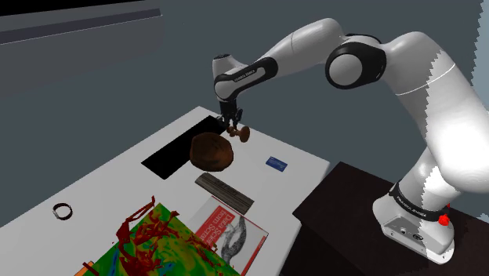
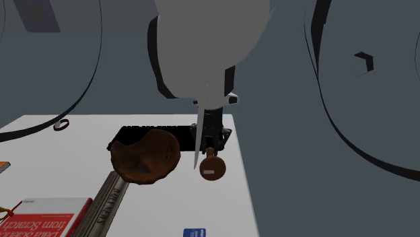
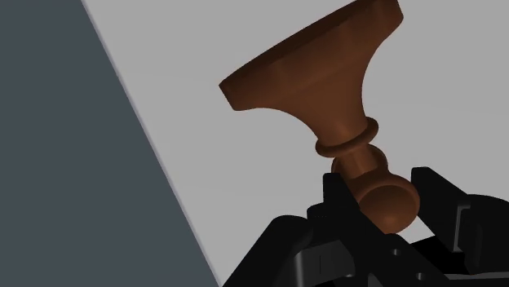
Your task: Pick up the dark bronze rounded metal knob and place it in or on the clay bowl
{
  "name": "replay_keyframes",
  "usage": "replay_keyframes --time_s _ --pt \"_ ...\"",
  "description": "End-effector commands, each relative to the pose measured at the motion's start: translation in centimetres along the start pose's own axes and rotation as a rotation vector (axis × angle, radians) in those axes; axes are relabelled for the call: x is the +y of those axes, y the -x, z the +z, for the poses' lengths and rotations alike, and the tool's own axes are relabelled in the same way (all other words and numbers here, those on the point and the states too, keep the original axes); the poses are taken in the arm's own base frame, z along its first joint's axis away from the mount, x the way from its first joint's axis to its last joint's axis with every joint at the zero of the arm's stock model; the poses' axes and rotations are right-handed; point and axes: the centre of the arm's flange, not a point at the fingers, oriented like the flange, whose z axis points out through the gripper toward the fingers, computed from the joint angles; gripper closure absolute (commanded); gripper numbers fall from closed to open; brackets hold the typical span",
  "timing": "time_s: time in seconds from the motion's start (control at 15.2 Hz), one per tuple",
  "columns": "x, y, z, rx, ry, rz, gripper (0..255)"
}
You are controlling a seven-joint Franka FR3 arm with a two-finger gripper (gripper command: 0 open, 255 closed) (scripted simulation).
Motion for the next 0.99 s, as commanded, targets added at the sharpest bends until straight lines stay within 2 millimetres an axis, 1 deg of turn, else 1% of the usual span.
replay_keyframes --time_s 0.0,0.92 --pt "0.0 0.1 -0.8 0.000 0.000 0.000 255" --pt "0.2 0.8 -8.2 0.000 0.000 0.000 255"
